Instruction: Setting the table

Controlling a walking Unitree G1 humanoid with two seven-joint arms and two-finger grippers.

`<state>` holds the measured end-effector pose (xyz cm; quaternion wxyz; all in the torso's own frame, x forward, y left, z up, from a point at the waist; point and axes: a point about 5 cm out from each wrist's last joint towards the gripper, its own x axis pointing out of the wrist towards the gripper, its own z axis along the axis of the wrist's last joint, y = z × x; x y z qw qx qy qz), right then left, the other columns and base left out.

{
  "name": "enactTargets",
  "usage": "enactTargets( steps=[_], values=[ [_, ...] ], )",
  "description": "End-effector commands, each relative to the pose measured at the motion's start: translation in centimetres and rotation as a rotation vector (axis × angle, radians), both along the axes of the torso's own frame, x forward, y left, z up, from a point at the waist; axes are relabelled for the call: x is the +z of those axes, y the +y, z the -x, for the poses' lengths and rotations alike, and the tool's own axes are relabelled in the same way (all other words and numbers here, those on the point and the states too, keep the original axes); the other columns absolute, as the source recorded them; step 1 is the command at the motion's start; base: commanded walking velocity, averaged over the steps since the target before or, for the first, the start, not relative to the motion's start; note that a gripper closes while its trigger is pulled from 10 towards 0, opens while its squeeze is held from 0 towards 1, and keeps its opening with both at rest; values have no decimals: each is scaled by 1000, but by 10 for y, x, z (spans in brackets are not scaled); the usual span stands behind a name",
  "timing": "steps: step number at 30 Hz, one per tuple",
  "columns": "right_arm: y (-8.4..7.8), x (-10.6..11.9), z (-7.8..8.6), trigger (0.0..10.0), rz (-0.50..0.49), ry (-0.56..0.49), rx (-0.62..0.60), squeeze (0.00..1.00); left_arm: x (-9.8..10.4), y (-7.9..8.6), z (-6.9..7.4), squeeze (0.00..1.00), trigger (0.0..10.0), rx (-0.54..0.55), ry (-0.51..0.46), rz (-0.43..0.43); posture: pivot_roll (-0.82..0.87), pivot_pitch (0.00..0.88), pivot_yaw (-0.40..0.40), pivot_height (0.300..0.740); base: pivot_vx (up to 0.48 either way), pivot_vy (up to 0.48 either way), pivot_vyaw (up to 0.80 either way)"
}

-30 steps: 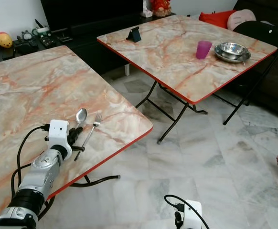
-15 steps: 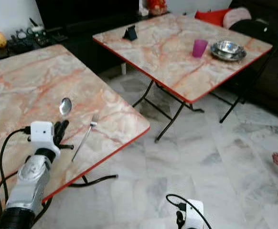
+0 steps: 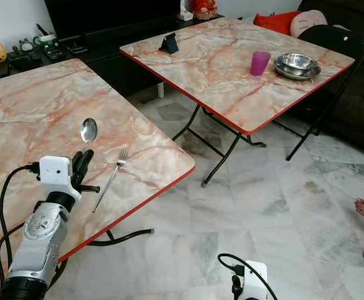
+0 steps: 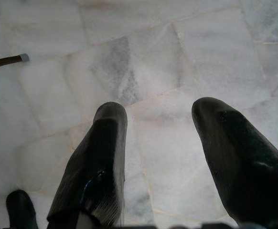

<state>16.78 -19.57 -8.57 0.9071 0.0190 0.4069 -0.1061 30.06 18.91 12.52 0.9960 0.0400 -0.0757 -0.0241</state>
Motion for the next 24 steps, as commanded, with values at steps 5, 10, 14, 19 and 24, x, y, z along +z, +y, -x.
enactTargets(
  steps=[5,10,14,19,24],
  values=[
    [-2,-1,2,10000,18,14,6,0,5,-7,-2,0,10000,-19,-13,-6,56,0,-41,740,0,-342,693],
    [-1,0,0,10000,2,9,-3,0,5,-11,-3,0,10000,-28,-7,-2,57,0,-41,740,0,-426,320],
    [0,0,-1,10000,9,6,7,0,4,-13,-5,0,10000,-32,1,-2,53,0,-39,740,0,-480,0],
    [1,0,0,10000,23,7,28,0,4,-13,-6,0,10000,-30,0,2,48,0,-36,740,0,-480,408],
    [5,-1,1,10000,14,6,27,0,4,-12,-7,0,10000,-30,7,0,46,0,-31,740,0,-480,320]
  ],
)
